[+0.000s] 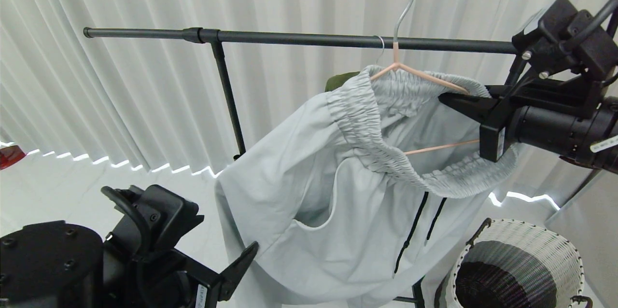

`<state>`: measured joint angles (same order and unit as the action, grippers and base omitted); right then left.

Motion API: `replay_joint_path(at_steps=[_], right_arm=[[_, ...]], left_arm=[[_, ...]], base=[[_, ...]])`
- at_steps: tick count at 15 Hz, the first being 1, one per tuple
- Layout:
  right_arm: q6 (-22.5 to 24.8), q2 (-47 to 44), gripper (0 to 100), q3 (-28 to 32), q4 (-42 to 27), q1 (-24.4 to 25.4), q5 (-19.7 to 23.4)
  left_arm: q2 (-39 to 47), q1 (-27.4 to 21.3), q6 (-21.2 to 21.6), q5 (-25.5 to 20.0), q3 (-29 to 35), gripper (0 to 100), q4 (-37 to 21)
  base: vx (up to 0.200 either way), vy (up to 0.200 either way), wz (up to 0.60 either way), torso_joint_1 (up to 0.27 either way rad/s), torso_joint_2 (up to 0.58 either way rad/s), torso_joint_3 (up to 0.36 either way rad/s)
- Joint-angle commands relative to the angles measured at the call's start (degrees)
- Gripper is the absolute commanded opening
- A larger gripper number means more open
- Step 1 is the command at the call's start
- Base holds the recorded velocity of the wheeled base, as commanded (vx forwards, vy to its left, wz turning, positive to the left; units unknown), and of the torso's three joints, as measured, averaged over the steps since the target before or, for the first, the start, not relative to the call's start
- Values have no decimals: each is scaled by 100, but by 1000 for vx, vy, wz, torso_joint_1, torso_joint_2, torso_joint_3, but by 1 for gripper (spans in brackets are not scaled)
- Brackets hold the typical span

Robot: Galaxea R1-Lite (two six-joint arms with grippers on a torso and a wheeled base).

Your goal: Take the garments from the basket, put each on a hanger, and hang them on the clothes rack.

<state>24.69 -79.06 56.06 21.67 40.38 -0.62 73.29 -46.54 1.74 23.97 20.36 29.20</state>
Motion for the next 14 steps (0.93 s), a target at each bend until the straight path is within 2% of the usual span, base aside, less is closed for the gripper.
replay_joint_path(at_steps=[1,3,6,9,14], right_arm=[[1,57,0,1,-5,14,1],[-25,66,0,-17,-5,14,1],[-25,66,0,-17,-14,-56,-17],[-25,101,0,-8,-199,-197,-52],[-25,145,0,-17,-225,-267,-52]], left_arm=[[177,93,-7,3,-23,0,-2],[230,198,-16,3,-6,0,-2],[238,901,10,12,-14,0,7],[186,1868,28,12,-14,0,51],[247,2563,37,12,-129,0,324]], base=[[0,0,0,0,0,0],[0,0,0,0,0,0],[0,0,0,0,0,0],[0,0,0,0,0,0],[0,0,0,0,0,0]])
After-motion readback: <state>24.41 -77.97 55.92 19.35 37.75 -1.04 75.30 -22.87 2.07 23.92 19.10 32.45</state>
